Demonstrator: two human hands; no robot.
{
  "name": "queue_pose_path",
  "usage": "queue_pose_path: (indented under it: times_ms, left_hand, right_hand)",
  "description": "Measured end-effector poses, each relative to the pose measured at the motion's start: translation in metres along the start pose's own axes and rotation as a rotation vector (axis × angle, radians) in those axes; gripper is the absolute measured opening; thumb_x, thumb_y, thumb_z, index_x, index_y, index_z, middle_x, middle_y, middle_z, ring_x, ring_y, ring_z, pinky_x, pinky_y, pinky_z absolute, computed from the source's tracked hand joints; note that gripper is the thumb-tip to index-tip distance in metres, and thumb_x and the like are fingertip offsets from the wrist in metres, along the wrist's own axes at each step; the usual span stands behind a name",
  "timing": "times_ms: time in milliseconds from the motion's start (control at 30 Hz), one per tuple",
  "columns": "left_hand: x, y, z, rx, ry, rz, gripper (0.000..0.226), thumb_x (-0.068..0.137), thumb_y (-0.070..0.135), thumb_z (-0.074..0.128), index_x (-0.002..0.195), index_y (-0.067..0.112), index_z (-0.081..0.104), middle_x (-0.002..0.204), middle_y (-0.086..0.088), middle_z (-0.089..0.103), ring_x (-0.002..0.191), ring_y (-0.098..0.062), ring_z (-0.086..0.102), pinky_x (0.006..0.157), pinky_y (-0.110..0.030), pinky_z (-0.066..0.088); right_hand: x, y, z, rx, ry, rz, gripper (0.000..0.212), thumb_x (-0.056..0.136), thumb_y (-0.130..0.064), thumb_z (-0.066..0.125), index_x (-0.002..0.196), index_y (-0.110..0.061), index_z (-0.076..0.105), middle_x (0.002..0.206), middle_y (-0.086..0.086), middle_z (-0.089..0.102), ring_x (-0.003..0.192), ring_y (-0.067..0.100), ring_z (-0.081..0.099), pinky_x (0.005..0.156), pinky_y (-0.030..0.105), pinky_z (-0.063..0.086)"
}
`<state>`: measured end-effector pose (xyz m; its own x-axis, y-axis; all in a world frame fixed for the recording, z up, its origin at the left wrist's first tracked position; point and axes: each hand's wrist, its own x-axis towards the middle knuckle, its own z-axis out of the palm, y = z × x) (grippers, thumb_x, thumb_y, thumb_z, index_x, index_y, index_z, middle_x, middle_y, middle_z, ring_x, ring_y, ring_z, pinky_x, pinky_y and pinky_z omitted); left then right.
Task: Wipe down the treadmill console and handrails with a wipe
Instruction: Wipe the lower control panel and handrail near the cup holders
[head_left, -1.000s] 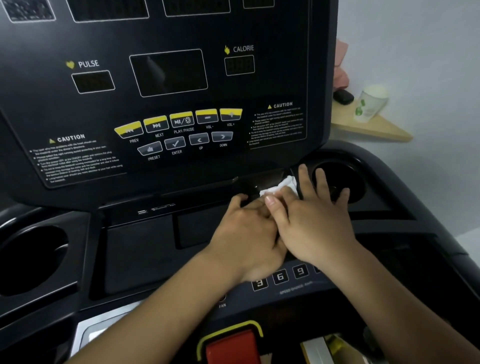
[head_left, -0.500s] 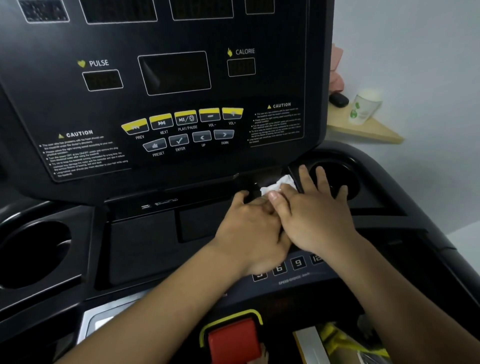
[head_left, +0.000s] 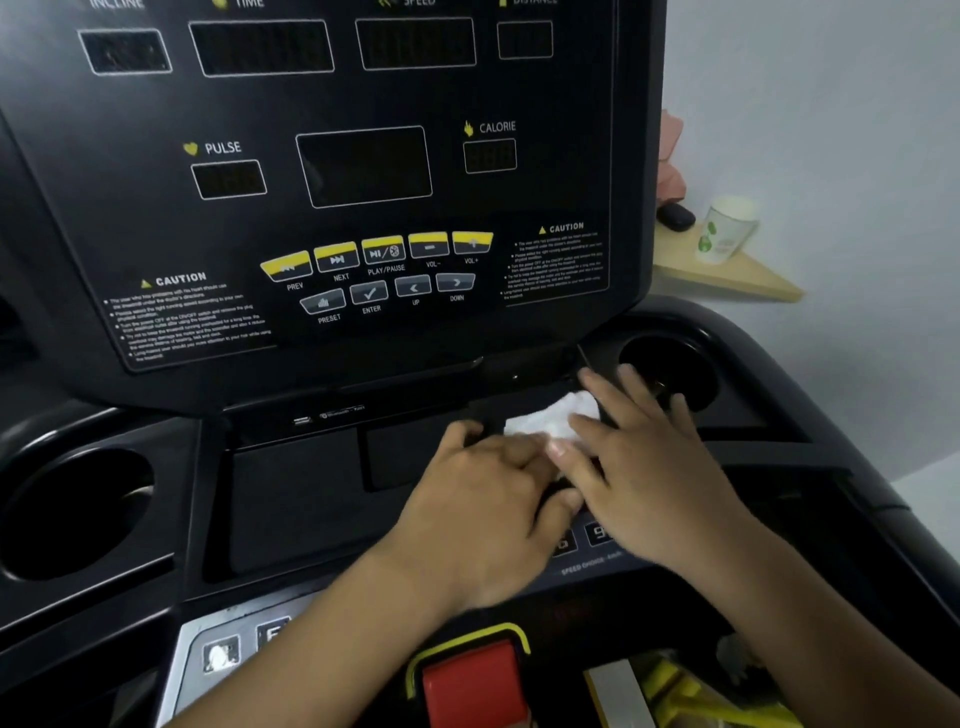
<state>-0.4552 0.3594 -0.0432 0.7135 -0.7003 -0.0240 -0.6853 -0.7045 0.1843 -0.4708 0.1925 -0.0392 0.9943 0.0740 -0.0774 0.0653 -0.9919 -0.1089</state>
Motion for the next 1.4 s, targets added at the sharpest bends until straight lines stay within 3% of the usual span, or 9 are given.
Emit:
queue_pose_path:
  times_ms: [167,333,500,633,767,967,1133,1267,1400]
  left_hand:
    - [-0.004,-0.009,-0.004,-0.05,-0.012,-0.01,0.059,0.098,0.053,0.009,0.132,0.033,0.052,0.154,0.002,0.035,0.122,-0.011,0.039,0.103,-0.033,0.023]
    - [0.001,-0.008,0.004,-0.045,-0.012,0.002,0.06,0.096,0.052,0.004,0.129,0.029,0.048,0.151,0.005,0.041,0.139,-0.012,0.026,0.109,-0.038,0.021]
    - [0.033,-0.011,0.009,-0.022,-0.042,-0.059,0.05,0.102,0.043,0.017,0.146,0.022,0.029,0.157,0.002,0.032,0.146,-0.014,0.018,0.117,-0.039,0.016]
    - [0.029,-0.012,0.003,0.057,-0.016,-0.05,0.051,0.1,0.041,0.014,0.14,0.022,0.039,0.152,0.0,0.041,0.14,-0.014,0.03,0.113,-0.036,0.022]
    - [-0.006,0.005,0.005,-0.013,0.062,0.022,0.048,0.097,0.039,0.023,0.12,0.018,0.061,0.133,-0.007,0.061,0.123,-0.018,0.053,0.102,-0.038,0.037]
    - [0.025,0.0,-0.006,0.17,-0.052,-0.062,0.063,0.098,0.039,0.006,0.149,0.012,0.029,0.154,-0.006,0.037,0.139,-0.018,0.03,0.113,-0.039,0.019]
    - [-0.008,0.009,0.003,-0.053,0.049,0.028,0.051,0.098,0.04,0.02,0.113,0.02,0.065,0.115,0.0,0.068,0.112,-0.016,0.053,0.101,-0.04,0.034]
    - [0.011,0.001,0.002,0.043,-0.055,-0.056,0.062,0.097,0.046,0.008,0.146,0.022,0.038,0.149,0.003,0.044,0.139,-0.014,0.028,0.117,-0.044,0.014]
    - [0.002,-0.008,0.009,-0.029,-0.084,-0.06,0.07,0.095,0.056,-0.001,0.155,0.023,0.014,0.162,0.003,0.013,0.149,-0.01,-0.004,0.12,-0.047,-0.006]
  right_hand:
    - [-0.012,0.005,-0.001,-0.084,-0.06,-0.155,0.074,0.094,-0.051,-0.004,0.145,-0.021,0.04,0.158,-0.008,0.024,0.146,0.001,0.001,0.117,0.051,-0.011]
    - [-0.019,0.006,0.002,-0.077,0.082,-0.257,0.054,0.097,-0.035,0.024,0.129,-0.01,0.058,0.145,0.001,0.049,0.141,0.011,0.032,0.116,0.056,0.017]
    - [0.005,0.005,0.003,-0.123,-0.124,-0.179,0.065,0.093,-0.038,0.007,0.149,-0.014,0.03,0.16,0.0,0.019,0.146,0.005,0.011,0.117,0.053,-0.01]
    - [0.01,-0.001,0.0,-0.082,-0.158,-0.143,0.058,0.097,-0.036,0.017,0.151,-0.014,0.024,0.162,-0.001,0.013,0.146,0.005,0.004,0.117,0.056,-0.005]
    - [-0.026,-0.001,0.0,-0.012,-0.144,-0.175,0.068,0.088,-0.046,0.004,0.138,-0.022,0.043,0.152,-0.005,0.037,0.139,0.004,0.029,0.118,0.053,-0.003]
    - [0.018,-0.005,-0.014,0.064,-0.209,-0.089,0.049,0.1,-0.032,0.021,0.145,-0.018,0.034,0.159,-0.004,0.023,0.143,0.004,0.021,0.119,0.051,-0.002]
    - [-0.014,-0.013,-0.014,0.108,-0.106,-0.126,0.047,0.091,-0.045,0.006,0.09,-0.034,0.052,0.087,-0.017,0.063,0.085,0.003,0.058,0.115,0.052,0.021]
    - [0.009,-0.007,-0.012,0.091,-0.166,-0.081,0.048,0.099,-0.042,0.013,0.137,-0.03,0.039,0.152,-0.009,0.038,0.14,0.006,0.029,0.118,0.052,0.004]
    - [0.0,0.005,-0.007,0.037,-0.149,-0.175,0.066,0.095,-0.056,-0.002,0.148,-0.03,0.028,0.158,-0.013,0.024,0.144,-0.003,0.008,0.118,0.048,-0.005]
